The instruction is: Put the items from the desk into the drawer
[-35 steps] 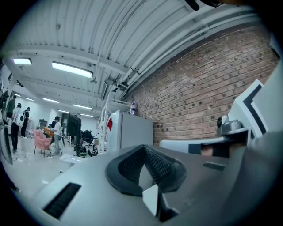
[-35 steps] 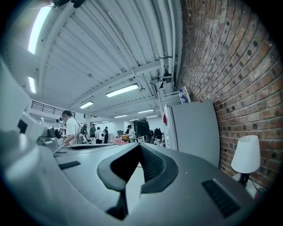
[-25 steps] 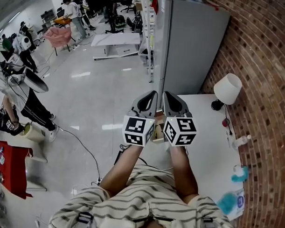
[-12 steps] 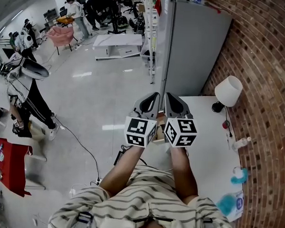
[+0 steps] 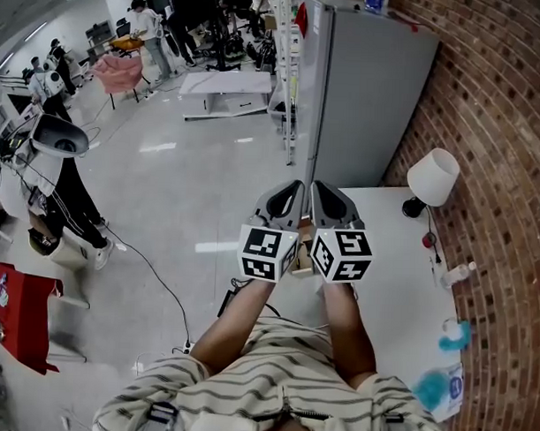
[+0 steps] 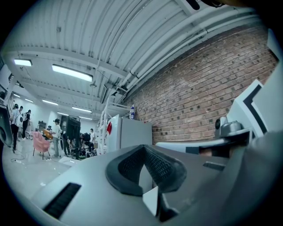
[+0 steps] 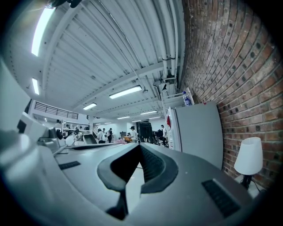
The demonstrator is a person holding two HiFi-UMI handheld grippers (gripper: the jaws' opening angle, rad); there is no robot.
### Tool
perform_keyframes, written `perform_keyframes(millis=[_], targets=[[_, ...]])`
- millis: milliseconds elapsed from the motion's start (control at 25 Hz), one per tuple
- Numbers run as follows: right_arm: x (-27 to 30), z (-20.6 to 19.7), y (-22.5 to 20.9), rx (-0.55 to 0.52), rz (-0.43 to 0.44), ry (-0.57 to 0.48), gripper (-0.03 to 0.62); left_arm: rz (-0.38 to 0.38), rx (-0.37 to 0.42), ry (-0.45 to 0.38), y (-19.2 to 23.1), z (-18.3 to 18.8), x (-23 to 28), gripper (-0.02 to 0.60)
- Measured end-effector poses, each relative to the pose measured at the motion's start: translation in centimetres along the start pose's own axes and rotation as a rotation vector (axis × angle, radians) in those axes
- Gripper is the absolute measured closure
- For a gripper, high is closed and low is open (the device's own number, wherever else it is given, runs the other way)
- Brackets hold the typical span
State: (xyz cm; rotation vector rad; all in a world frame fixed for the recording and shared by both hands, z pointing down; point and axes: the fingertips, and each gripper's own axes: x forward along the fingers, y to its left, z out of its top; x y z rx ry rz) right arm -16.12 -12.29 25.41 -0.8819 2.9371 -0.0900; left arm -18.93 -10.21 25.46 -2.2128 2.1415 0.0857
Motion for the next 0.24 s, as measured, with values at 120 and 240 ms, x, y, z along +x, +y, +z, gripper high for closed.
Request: perform_keyframes(millis=[120, 240], targets=[[-0.06, 0.22, 0.46, -0.007, 0.004, -0.001, 0.583, -0.001, -0.001, -0.005, 0.0, 0.25, -0.3, 0.574], [-0.19, 0.38, 0.74, -0.011, 0.004, 0.001, 0.583, -0.002, -0.005, -0.004, -0.06, 0.35, -0.56, 0.574]])
